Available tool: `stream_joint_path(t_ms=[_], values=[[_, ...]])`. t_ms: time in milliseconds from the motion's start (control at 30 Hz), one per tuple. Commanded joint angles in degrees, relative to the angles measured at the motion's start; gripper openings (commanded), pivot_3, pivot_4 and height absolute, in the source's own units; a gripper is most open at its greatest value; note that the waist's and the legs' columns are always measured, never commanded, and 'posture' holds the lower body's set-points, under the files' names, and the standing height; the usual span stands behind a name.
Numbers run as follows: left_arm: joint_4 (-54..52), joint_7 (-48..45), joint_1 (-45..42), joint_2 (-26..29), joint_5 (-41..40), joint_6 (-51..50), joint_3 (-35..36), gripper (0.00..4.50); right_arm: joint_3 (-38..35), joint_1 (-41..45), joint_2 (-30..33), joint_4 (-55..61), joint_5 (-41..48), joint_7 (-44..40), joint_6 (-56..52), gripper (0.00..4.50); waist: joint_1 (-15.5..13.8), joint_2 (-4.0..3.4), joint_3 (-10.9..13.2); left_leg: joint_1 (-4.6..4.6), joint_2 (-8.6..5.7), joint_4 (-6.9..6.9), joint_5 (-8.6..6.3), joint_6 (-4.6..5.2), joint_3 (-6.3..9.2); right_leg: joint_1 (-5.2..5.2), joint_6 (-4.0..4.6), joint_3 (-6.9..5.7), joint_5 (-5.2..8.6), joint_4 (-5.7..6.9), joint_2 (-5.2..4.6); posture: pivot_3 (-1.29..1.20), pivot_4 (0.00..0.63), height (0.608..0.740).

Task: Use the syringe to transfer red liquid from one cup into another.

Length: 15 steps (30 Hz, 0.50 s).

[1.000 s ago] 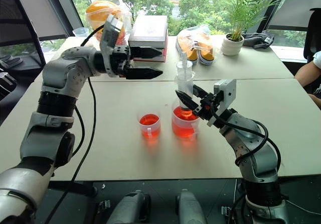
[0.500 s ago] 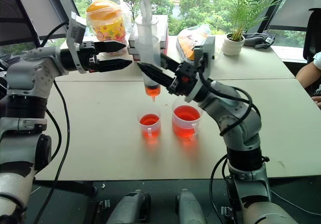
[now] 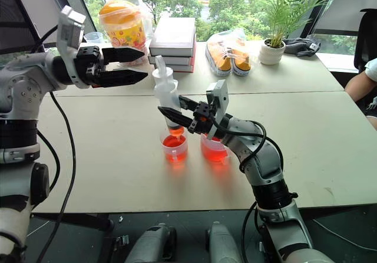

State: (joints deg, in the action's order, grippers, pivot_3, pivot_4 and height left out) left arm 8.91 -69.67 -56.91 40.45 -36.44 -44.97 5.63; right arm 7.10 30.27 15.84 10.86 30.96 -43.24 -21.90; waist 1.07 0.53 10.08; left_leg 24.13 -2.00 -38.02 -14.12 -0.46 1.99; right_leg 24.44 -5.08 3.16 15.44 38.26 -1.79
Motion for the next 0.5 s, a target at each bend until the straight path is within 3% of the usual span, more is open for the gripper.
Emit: stream_joint_path(t_ms=[33,333,433,500], values=[[-0.6,0.4,-2.4,-0.4,-1.8,-0.2,1.6,4.47,-0.3,0.4,-0.6,1.2,-0.3,-0.4,1.4,1.36,0.0,0.0,0.0,0.0,0.0,0.0,0.0,0.0,0.0,0.0,0.0,0.0,0.0,0.0,0.0,0.0,0.15,0.74],[1.6,2.2,-4.2,-6.2,1.1,3.4,-1.6,4.47,0.1,0.3,-0.7,2.0,-1.2,-0.6,1.0,1.36,-0.1,0.0,0.0,0.0,-0.01,-0.01,0.0,0.0,0.0,0.0,0.0,0.0,0.0,-0.01,0.0,0.0,0.15,0.74],[1.6,1.4,-4.3,-7.2,1.1,4.2,-2.3,3.58,0.1,0.4,-0.8,2.2,-1.3,-0.5,0.8,1.36,0.0,0.0,0.0,0.0,-0.01,0.0,0.0,0.0,-0.01,0.0,0.0,0.01,0.0,-0.01,0.0,0.0,0.15,0.74],[1.4,0.9,-4.5,-7.7,0.7,4.3,-2.6,2.56,0.0,0.5,-0.8,2.3,-1.2,-0.5,0.7,1.36,0.0,0.0,0.0,0.0,-0.01,0.0,0.0,0.0,-0.01,0.0,0.0,0.01,0.0,-0.01,0.01,0.0,0.15,0.74]])
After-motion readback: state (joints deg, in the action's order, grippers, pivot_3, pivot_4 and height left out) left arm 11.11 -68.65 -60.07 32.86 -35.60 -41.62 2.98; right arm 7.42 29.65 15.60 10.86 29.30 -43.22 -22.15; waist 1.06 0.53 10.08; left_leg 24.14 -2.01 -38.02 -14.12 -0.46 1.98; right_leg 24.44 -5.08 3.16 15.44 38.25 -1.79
